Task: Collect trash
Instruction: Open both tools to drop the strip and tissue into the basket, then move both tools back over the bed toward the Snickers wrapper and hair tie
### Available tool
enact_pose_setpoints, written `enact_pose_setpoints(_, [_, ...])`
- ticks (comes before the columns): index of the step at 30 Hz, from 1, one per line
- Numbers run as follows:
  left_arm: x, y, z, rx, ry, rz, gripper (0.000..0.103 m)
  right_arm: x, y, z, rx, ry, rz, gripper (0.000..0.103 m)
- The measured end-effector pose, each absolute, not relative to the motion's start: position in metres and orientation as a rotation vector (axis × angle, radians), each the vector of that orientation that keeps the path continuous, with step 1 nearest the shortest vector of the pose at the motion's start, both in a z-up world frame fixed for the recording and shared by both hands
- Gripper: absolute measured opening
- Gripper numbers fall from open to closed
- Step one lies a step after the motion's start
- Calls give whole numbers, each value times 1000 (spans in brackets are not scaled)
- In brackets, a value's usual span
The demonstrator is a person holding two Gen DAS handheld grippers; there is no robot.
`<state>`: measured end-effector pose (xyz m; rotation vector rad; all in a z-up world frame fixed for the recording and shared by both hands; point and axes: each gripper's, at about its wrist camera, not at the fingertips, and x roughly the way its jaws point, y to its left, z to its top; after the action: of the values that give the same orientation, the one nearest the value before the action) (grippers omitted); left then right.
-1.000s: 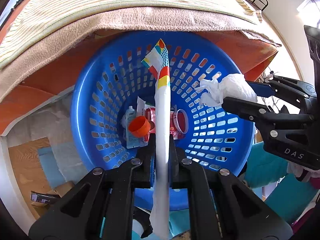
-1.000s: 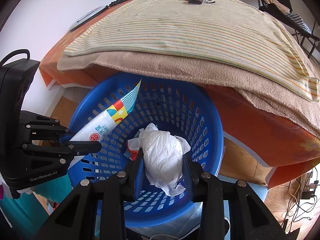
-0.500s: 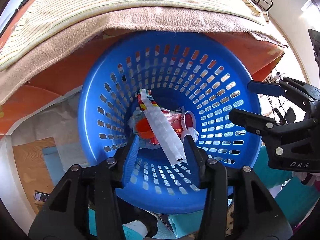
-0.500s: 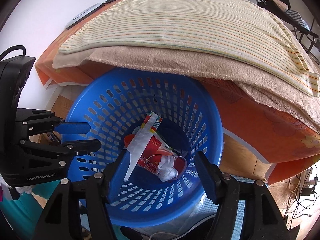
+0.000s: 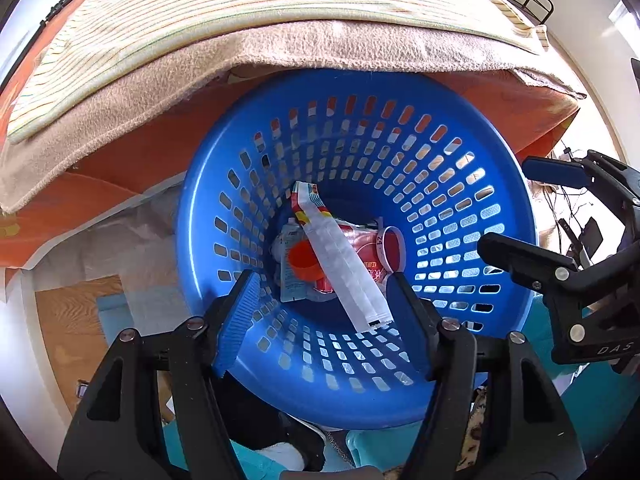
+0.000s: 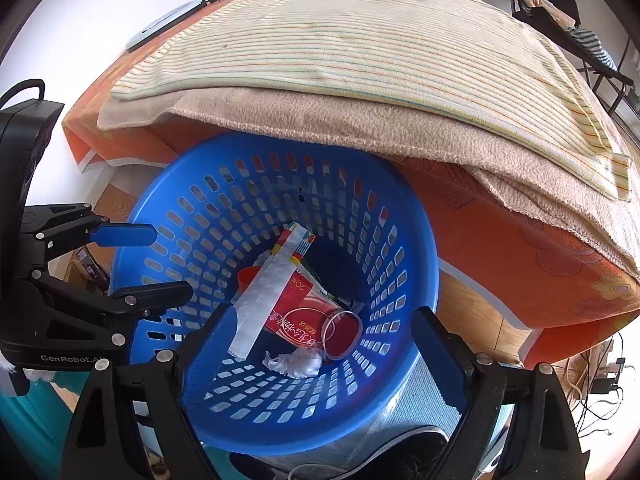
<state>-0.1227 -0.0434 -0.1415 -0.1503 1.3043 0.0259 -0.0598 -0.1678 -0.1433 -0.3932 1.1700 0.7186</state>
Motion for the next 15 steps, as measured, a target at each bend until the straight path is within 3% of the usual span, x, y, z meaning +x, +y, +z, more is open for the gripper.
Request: enact_pose_setpoints(15, [-121, -33, -117, -174, 1264, 37, 68, -58, -170, -120, -371, 1111, 731, 92])
